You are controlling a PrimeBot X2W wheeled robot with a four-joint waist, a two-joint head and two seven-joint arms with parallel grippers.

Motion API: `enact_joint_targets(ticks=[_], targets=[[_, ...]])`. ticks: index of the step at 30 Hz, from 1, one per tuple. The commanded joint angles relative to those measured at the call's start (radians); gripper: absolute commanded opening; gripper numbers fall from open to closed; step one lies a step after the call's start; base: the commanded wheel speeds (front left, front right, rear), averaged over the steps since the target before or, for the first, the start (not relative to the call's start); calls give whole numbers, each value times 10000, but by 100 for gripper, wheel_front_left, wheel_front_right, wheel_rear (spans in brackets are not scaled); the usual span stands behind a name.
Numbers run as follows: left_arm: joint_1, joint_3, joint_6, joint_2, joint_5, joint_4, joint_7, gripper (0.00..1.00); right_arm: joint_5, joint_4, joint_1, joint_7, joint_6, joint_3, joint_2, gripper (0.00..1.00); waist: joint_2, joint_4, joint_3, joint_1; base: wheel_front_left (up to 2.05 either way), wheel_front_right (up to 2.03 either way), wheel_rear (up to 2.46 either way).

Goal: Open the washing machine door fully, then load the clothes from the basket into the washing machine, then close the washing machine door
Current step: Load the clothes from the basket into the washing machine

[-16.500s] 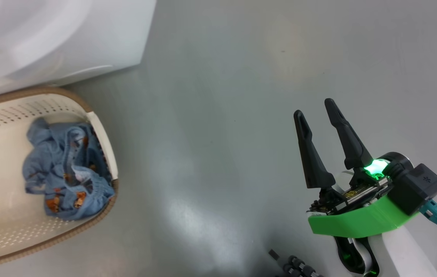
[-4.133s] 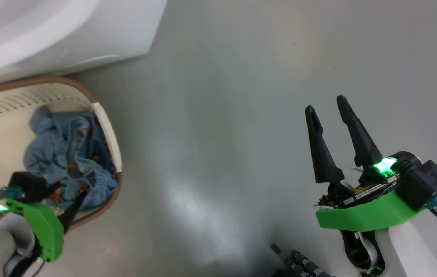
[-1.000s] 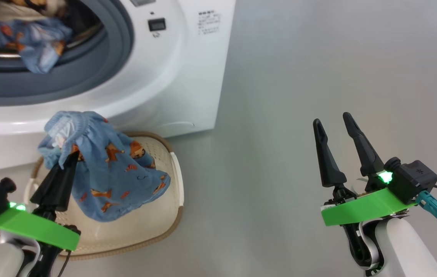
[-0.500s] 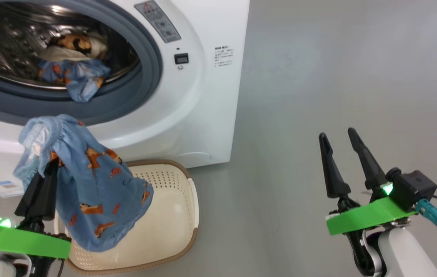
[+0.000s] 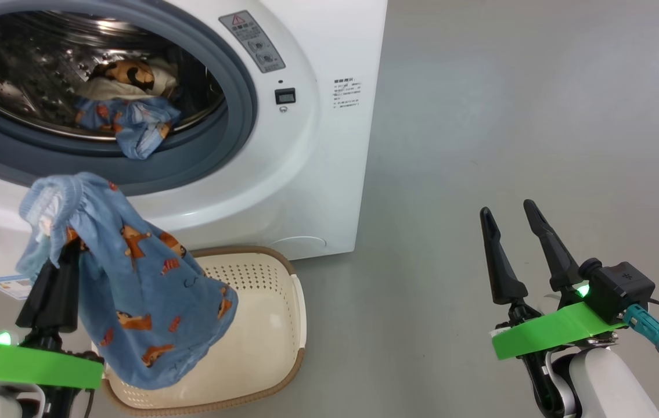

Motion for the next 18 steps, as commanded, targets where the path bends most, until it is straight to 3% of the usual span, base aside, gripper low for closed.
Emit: enact_joint_targets(ticks=[1,9,18], targets=[[-492,482,-23,295,141,-132,-91,0,-162,-241,-79,-80,56,204,-50,100,0,-29,52,0,0,0,0],[-1456,416,-23,476,330,327,-91,0,-322,-519,-153,-80,56,250,-50,100,0,-229,567,0,0,0,0],[-3498,54,-23,949,16,1777,-91,0,-495,-1060,-197,-80,56,413,-50,100,0,-641,1698,0,0,0,0]])
